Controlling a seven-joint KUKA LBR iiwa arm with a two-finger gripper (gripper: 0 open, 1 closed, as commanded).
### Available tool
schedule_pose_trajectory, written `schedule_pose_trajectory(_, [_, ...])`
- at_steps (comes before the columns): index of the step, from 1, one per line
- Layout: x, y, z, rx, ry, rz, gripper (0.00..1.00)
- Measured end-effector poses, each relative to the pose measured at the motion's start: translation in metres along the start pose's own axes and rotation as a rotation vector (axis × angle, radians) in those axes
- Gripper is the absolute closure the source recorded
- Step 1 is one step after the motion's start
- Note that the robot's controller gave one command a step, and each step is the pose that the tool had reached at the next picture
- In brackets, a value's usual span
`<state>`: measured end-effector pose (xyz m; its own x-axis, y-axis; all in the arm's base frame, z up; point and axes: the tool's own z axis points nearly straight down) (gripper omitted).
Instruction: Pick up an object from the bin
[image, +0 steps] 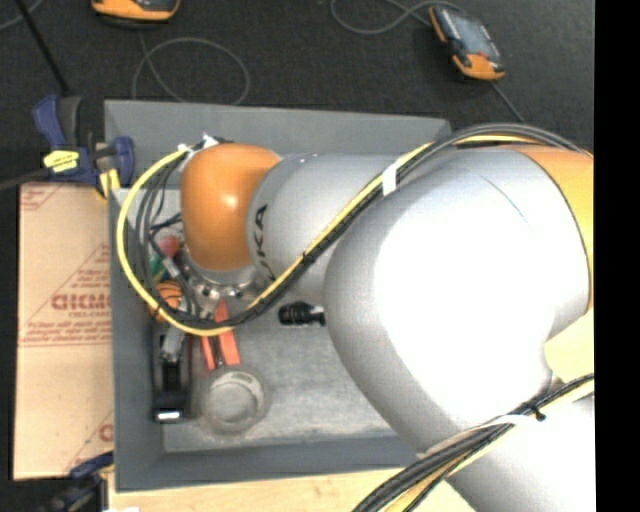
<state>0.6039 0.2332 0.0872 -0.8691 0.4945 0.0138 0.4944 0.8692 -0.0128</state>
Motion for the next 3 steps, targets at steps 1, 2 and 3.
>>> schedule_pose_trajectory(1, [0.003,-0.002,-0.003,0.006,0.003,0.002,1.0])
schedule_pose_trajectory(2, [0.002,-0.002,-0.013,-0.003,-0.003,0.003,1.0])
schedule_pose_trajectory(3, [0.003,-0.002,-0.022,-0.005,-0.003,0.003,1.0])
